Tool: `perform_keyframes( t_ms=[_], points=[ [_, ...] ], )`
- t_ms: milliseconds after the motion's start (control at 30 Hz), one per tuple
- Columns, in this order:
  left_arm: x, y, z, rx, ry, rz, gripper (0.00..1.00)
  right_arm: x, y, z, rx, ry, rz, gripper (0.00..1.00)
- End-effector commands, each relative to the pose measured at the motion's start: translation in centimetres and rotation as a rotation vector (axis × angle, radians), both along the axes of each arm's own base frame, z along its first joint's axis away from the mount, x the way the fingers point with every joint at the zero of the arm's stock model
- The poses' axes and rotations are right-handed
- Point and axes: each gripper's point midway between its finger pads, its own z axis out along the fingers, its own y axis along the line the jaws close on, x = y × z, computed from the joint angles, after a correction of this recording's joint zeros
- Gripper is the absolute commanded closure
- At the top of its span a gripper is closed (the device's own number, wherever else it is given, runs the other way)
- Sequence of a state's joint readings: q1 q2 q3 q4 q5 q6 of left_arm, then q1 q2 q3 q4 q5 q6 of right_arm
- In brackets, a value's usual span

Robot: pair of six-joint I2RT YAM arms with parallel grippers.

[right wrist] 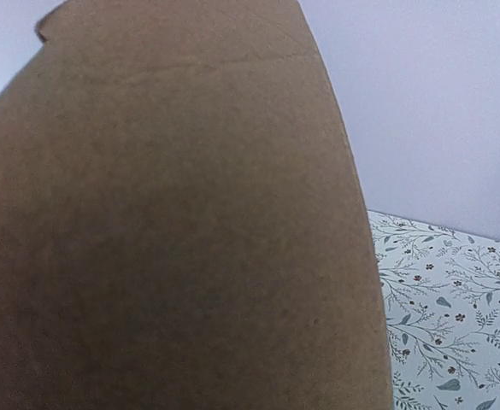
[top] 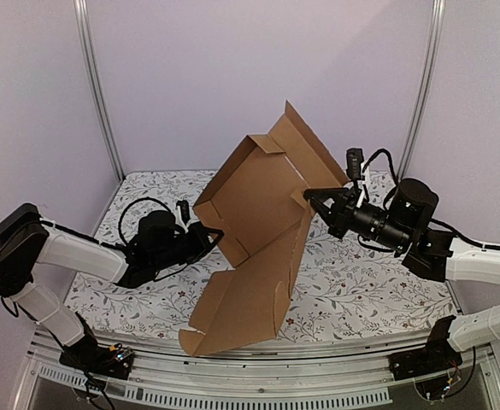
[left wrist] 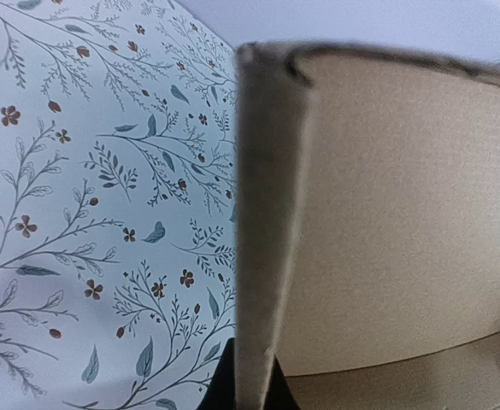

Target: Fold the paper box

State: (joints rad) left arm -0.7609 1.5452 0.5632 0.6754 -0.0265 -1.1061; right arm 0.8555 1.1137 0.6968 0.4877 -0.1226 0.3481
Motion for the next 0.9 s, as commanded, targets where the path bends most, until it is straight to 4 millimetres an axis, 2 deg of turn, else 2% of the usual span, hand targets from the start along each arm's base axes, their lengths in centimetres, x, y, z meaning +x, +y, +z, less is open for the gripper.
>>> perform_keyframes(
  t_ms=[0, 267, 433, 600, 867],
  points=[
    [0.2, -1.1, 1.8, -0.023, -0.049, -0.046, 1.00, 0.5, 0.5, -0.5, -0.021, 0.042, -0.013, 1.00],
    [0.8, -2.1, 4.1, -0.011, -0.107, -0.086, 1.00, 0.3, 0.0, -5.6, -0.201, 0.147, -0.027, 1.00],
    [1.0, -2.5, 5.3, 0.017, -0.149, -0.114, 1.00, 0.0, -1.0, -8.5, -0.337, 0.205, -0.043, 1.00],
    [1.3, -2.1, 6.1, 0.053, -0.174, -0.116, 1.00, -0.7, -2.3, -10.1, -0.439, 0.226, -0.052, 1.00],
    [1.8, -1.7, 7.0, 0.078, -0.193, -0.119, 1.00, -1.1, -3.4, -9.9, -0.510, 0.202, -0.059, 1.00]
  ],
)
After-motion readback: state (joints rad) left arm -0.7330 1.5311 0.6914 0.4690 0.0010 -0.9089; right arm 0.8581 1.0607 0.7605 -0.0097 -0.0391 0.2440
